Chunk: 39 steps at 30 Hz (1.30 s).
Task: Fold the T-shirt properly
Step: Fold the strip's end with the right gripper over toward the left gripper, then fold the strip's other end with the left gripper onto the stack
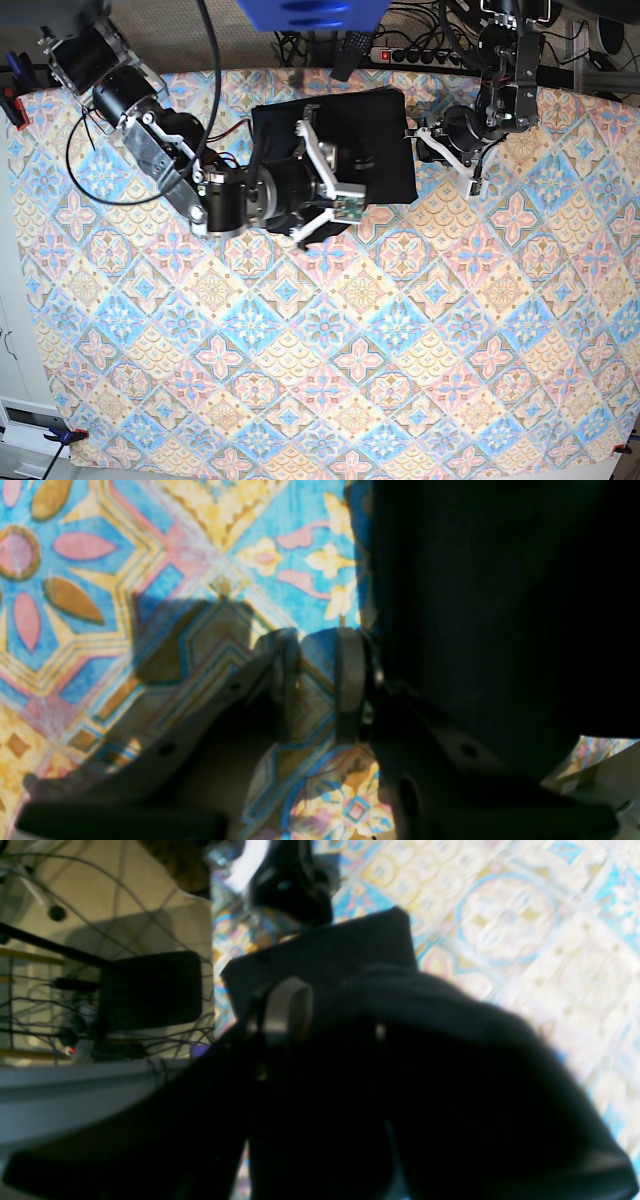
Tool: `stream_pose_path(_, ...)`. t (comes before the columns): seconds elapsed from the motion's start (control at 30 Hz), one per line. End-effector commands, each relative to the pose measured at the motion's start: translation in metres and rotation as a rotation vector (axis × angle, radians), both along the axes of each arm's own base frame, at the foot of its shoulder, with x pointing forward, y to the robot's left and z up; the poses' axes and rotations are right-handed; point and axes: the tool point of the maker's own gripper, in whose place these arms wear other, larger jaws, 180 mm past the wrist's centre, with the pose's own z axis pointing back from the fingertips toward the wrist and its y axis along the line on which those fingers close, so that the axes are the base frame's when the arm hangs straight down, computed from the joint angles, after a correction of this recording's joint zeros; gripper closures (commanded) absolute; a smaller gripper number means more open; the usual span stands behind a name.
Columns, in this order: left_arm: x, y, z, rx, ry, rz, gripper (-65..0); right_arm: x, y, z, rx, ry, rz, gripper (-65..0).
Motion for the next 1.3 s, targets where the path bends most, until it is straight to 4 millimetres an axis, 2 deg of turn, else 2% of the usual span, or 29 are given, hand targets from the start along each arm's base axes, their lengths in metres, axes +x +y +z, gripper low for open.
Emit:
stream_pose_path(0.0,-0.005,0.002,-0.003,0.017,0.025,-0.008,-12.1,0.005,0.007,0.017,0.050,-0.029,0.016,-18.4)
stream_pose_path(0.27,-0.006,0.003,-0.004,0.029,0.027,-0.012,-12.3,0.010,0.007,0.012,-0.059,-0.158,0.095,-18.5)
stream_pose_path(0.37,-0.007,0.004,-0.005,0.029,0.032,-0.013,-12.1,0.017,0.005,0.014,-0.066,-0.193,0.079,-18.5)
stream_pose_path(0.43,-0.009,0.005,-0.005,0.030,0.035,-0.013,-11.9,0.031,0.001,0.024,-0.048,-0.216,0.031,-18.4)
stream_pose_path(0.5,-0.013,0.005,-0.004,0.030,0.035,-0.015,-11.9,0.044,-0.011,0.027,-0.043,-0.218,-0.033,-18.4)
stream_pose_path(0.63,-0.016,0.013,0.011,0.047,-0.001,-0.015,-11.9,0.079,-0.049,0.034,-0.039,-0.226,-0.206,-18.3)
stream_pose_path(0.77,-0.021,0.022,0.031,0.071,-0.043,-0.006,-11.8,0.086,-0.066,0.018,-0.054,-0.164,-0.285,-18.2)
stream_pose_path(0.9,-0.022,0.033,0.064,0.098,-0.123,0.014,-11.8,0.091,-0.075,-0.006,-0.066,-0.088,-0.329,-18.1)
stream_pose_path(1.03,-0.024,0.019,0.095,0.086,-0.200,-0.015,-12.1,0.097,-0.080,-0.023,-0.039,-0.027,-0.376,-18.1)
stream_pose_path(1.2,-0.018,-0.002,0.111,-0.079,-0.229,0.021,-12.1,0.104,-0.090,-0.047,-0.022,0.042,-0.442,-18.0)
stream_pose_path(1.27,-0.008,-0.011,0.118,-0.143,-0.260,0.044,-12.0,0.113,-0.092,-0.051,-0.038,0.020,-0.458,-18.0)
